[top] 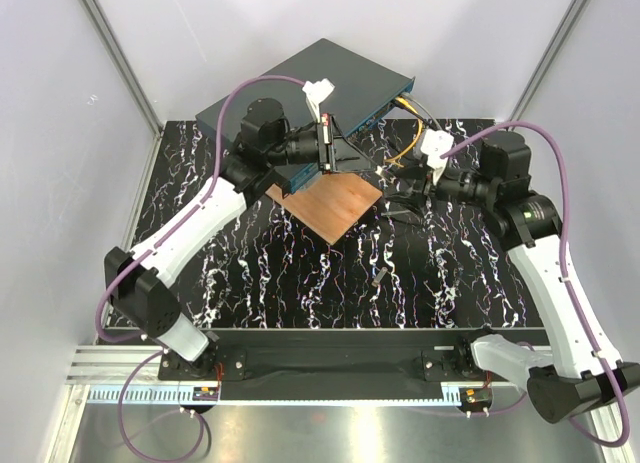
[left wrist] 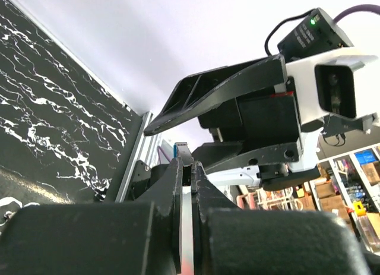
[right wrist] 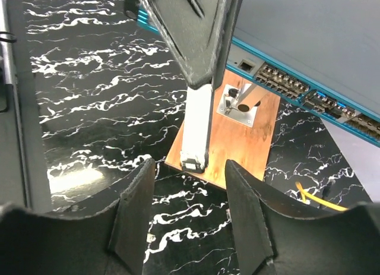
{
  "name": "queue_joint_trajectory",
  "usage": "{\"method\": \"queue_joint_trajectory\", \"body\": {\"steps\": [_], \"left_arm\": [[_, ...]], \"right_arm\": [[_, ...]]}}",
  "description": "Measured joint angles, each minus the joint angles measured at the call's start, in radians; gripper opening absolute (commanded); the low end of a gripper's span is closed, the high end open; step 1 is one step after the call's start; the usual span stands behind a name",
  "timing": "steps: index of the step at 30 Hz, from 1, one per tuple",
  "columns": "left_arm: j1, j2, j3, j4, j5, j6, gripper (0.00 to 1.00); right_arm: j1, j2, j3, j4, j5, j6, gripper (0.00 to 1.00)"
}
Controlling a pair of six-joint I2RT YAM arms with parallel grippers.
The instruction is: Insert the plug into the switch port
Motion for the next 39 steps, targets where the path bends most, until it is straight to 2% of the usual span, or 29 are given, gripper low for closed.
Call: {"method": "queue_joint_trajectory", "body": {"steps": [10, 31, 34, 36, 39], "left_arm": [[0.018, 0.092, 0.042, 0.007, 0.000, -0.028, 0.00], [0.056, 0.137, 0.098, 0.018, 0.021, -0.065, 0.00], [0.056, 0.143, 0.098, 0.012, 0.024, -0.065, 0.00], [0.056, 0.148, 0.099, 0.012, 0.026, -0.065, 0.00], [0.056, 0.153, 0.099, 0.012, 0.027, -0.066, 0.00]], "right_arm": [[0.054, 0.037, 0.000, 0.084, 0.117, -0.027, 0.44], [0.061, 0.080, 0.006, 0.094, 0.213, -0.074, 0.45], [0.061, 0.082, 0.008, 0.107, 0.214, -0.071, 0.39], [0.061, 0.084, 0.011, 0.111, 0.216, -0.071, 0.29], [0.061, 0.087, 0.015, 0.114, 0.221, -0.072, 0.25]]}}
